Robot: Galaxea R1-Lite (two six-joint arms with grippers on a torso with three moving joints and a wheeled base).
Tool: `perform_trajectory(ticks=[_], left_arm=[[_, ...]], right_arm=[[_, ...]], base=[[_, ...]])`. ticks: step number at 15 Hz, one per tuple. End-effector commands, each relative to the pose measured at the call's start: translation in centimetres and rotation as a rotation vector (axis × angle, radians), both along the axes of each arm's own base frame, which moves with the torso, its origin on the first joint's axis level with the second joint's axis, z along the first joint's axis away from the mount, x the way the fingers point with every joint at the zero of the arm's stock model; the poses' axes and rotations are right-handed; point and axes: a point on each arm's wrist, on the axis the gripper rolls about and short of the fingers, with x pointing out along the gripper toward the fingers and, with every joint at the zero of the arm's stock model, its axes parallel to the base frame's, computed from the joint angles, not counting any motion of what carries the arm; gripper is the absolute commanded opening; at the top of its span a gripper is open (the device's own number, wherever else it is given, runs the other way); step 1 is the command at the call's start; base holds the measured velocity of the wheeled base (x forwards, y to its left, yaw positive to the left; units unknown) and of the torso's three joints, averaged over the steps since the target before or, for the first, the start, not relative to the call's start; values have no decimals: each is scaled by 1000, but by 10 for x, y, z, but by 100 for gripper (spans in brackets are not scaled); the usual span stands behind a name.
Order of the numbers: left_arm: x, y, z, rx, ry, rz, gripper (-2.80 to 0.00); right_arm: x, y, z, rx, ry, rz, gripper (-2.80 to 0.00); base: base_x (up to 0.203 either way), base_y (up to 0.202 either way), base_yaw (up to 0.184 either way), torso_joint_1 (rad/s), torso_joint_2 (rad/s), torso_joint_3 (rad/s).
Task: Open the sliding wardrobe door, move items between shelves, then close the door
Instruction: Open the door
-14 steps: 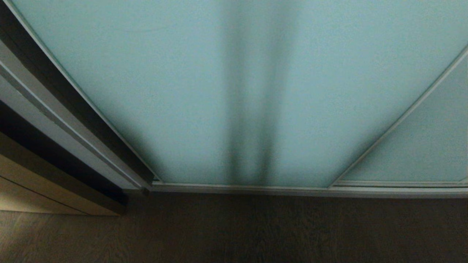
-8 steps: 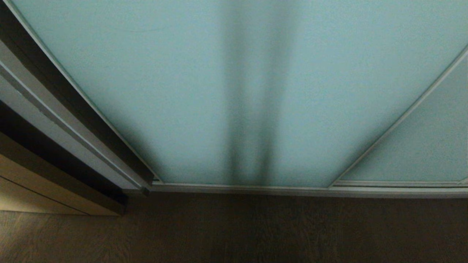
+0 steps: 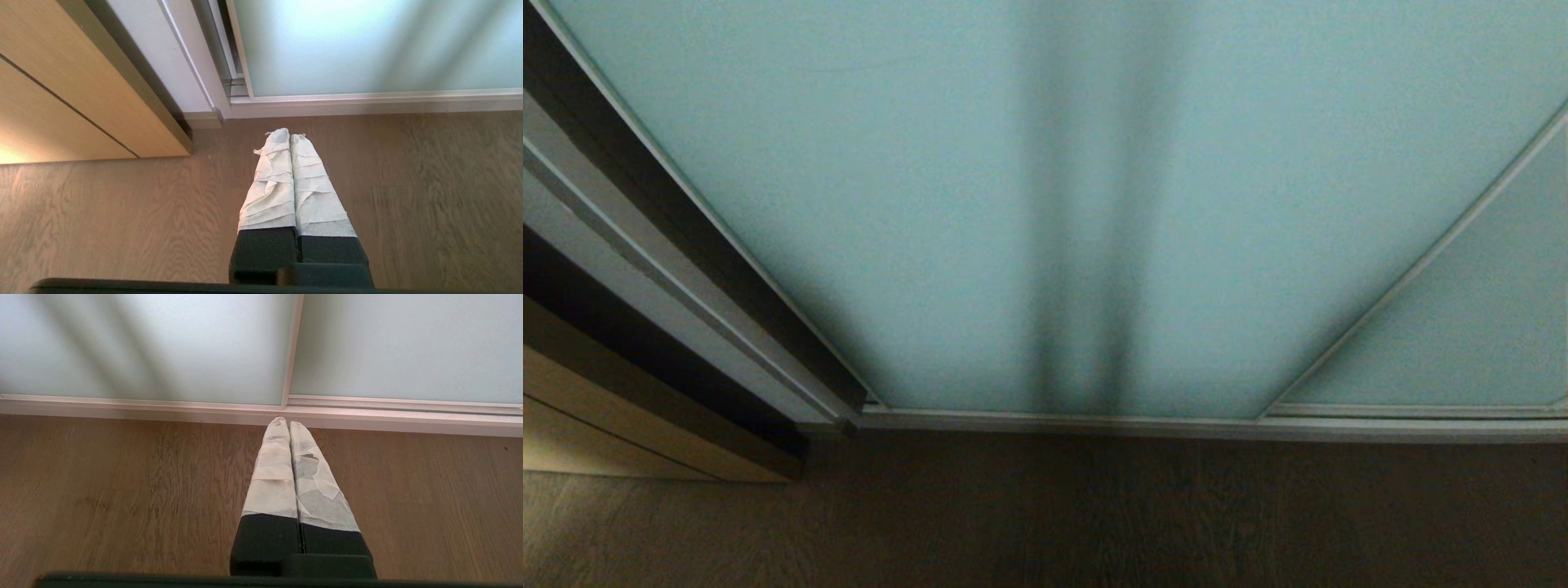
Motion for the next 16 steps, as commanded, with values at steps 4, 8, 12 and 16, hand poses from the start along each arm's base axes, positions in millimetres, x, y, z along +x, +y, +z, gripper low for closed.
perform_trajectory(ticks=[4, 8, 12, 16], left_arm=[[-8, 0, 26, 8, -96, 15, -280], [-20, 2, 102, 5, -236, 85, -280], [0, 6, 172, -46, -426, 294, -280], [30, 9, 214, -90, -520, 425, -280]], right_arm=[[0, 0, 0, 0, -1, 0, -280], [0, 0, 0, 0, -2, 0, -280], [0, 0, 0, 0, 0, 0, -280], [0, 0, 0, 0, -2, 0, -280]], base=[[0, 0, 0, 0, 0, 0], [0, 0, 0, 0, 0, 0], [0, 0, 0, 0, 0, 0], [0, 0, 0, 0, 0, 0]])
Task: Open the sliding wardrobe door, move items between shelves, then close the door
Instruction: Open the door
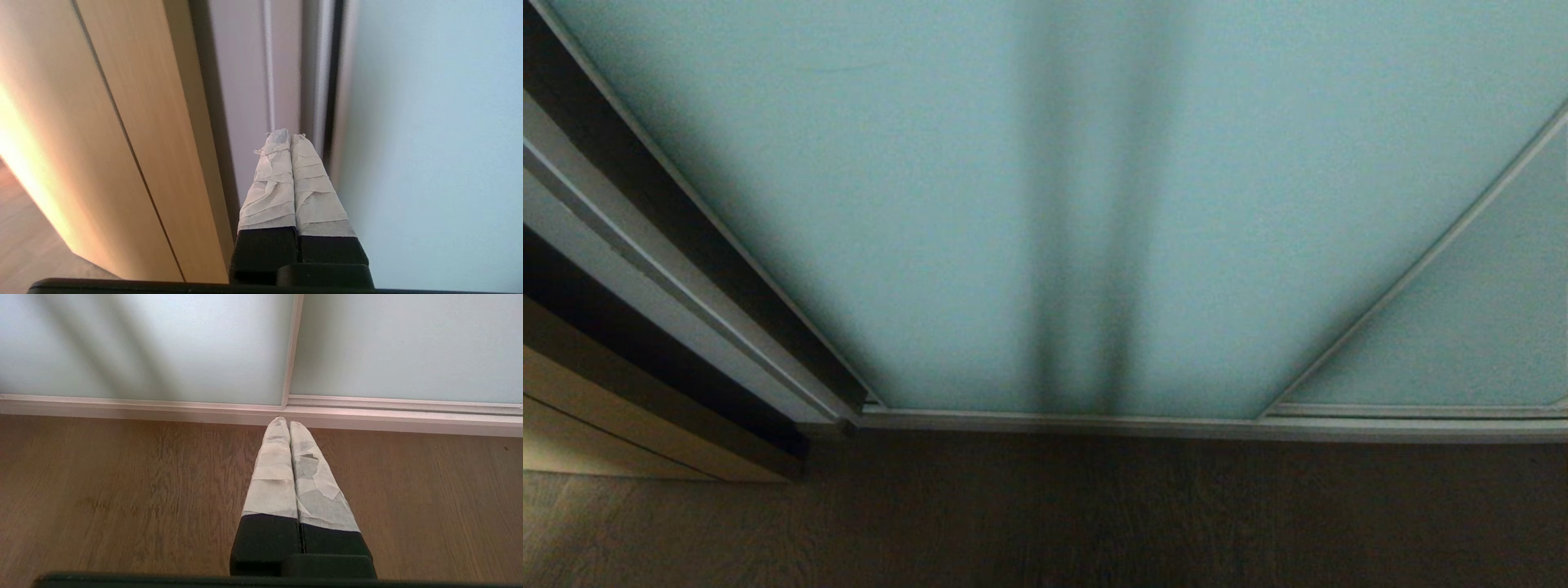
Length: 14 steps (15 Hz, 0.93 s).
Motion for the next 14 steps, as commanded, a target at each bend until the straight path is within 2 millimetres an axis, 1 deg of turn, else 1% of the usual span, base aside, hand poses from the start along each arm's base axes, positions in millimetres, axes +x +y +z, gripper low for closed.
perform_trajectory(ticks=[1, 5, 6, 8, 9, 10, 14], left_arm=[[32, 1, 13, -13, 55, 23, -280], [72, 3, 41, -75, -14, 130, -280], [76, 4, 51, -93, -57, 157, -280], [73, 5, 66, -108, -109, 202, -280], [71, 6, 70, -106, -121, 222, -280], [74, 6, 69, -105, -113, 226, -280], [101, 7, 66, -107, -52, 218, -280]], right_arm=[[0, 0, 0, 0, -1, 0, -280], [0, 0, 0, 0, -1, 0, -280], [0, 0, 0, 0, -1, 0, -280], [0, 0, 0, 0, -1, 0, -280], [0, 0, 0, 0, -1, 0, -280], [0, 0, 0, 0, -1, 0, -280], [0, 0, 0, 0, 0, 0, -280]], base=[[0, 0, 0, 0, 0, 0], [0, 0, 0, 0, 0, 0], [0, 0, 0, 0, 0, 0], [0, 0, 0, 0, 0, 0], [0, 0, 0, 0, 0, 0], [0, 0, 0, 0, 0, 0], [0, 0, 0, 0, 0, 0]])
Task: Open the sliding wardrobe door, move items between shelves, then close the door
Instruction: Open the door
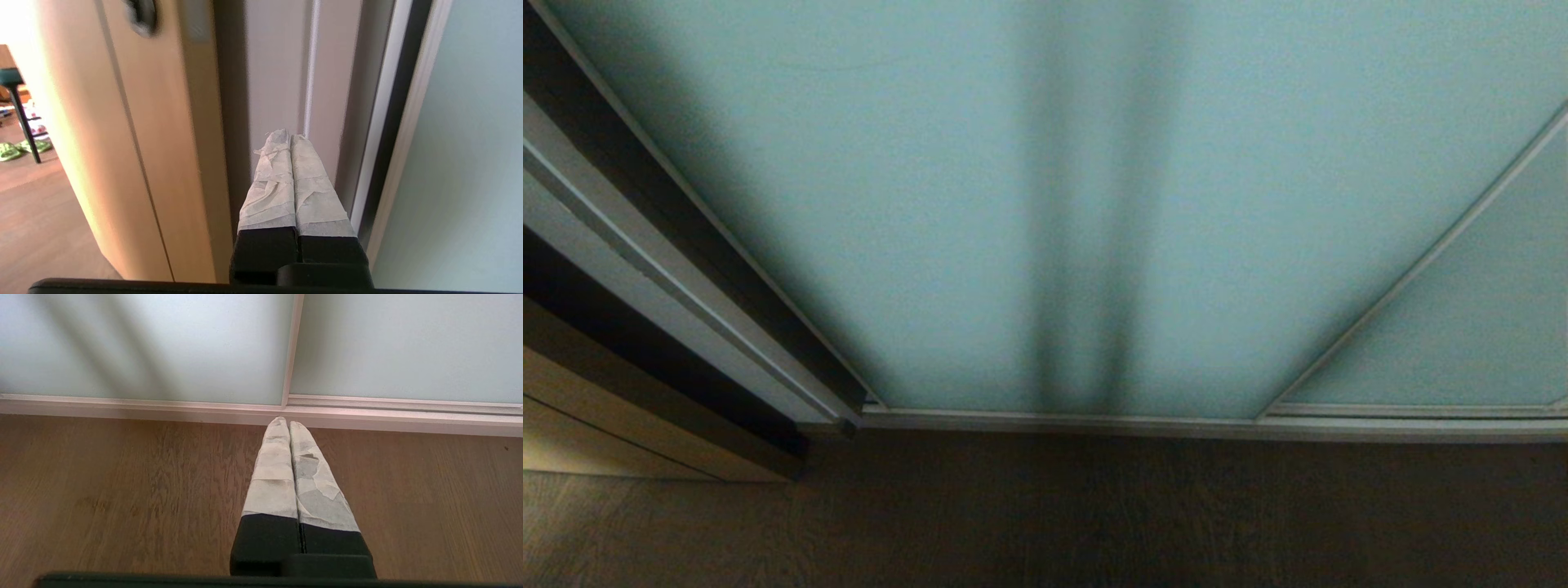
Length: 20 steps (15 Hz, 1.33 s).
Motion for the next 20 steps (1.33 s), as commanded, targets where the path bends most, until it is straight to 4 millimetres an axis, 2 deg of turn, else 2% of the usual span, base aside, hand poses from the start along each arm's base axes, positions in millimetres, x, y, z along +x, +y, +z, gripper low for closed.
perform_trajectory(ticks=[1, 5, 8, 12, 15, 20], left_arm=[[20, 1, -3, -5, 46, 1, -280], [57, 2, -1, -23, 68, -11, -280], [78, 3, 3, -23, 56, -10, -280], [104, 4, -3, -24, 71, -12, -280], [118, 5, 6, -27, 44, -6, -280], [143, 15, 6, -24, 63, 26, -280]], right_arm=[[0, 0, 0, 0, -2, 0, -280], [0, 0, 0, 0, 0, 0, -280], [0, 0, 0, 0, -1, 0, -280], [0, 0, 0, 0, 0, 0, -280], [0, 0, 0, 0, -2, 0, -280], [0, 0, 0, 0, -2, 0, -280]], base=[[0, 0, 0, 0, 0, 0], [0, 0, 0, 0, 0, 0], [0, 0, 0, 0, 0, 0], [0, 0, 0, 0, 0, 0], [0, 0, 0, 0, 0, 0], [0, 0, 0, 0, 0, 0]])
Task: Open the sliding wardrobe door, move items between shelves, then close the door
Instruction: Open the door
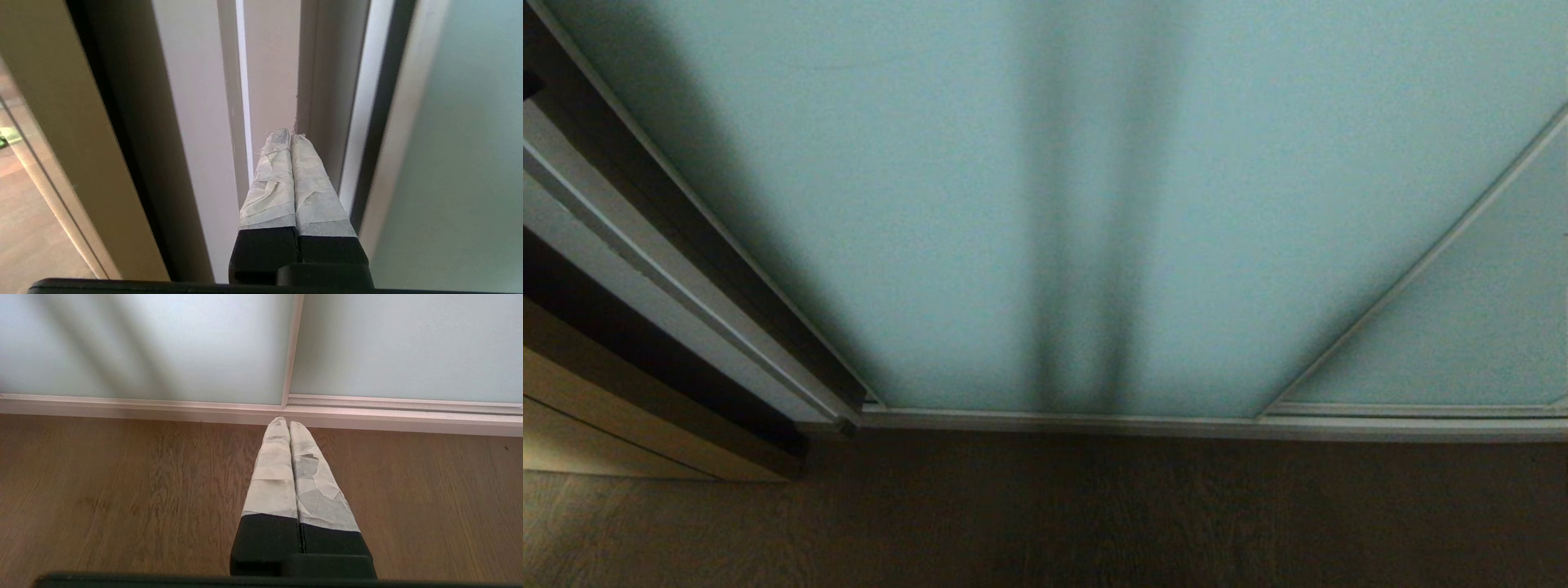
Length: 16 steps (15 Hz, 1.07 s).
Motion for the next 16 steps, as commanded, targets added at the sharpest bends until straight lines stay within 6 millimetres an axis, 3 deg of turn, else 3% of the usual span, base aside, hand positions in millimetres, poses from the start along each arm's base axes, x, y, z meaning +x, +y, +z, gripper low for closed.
perform_trajectory(ticks=[1, 9, 16], left_arm=[[16, 6, -3, 2, 18, 16, -280], [44, 8, -6, 71, 56, -93, -280], [68, 16, 7, 95, 22, -96, -280]], right_arm=[[0, 0, 0, 0, 0, 0, -280], [0, 0, 0, 0, 1, 0, -280], [0, 0, 0, 0, 0, 0, -280]], base=[[0, 0, 0, 0, 0, 0], [0, 0, 0, 0, 0, 0], [0, 0, 0, 0, 0, 0]])
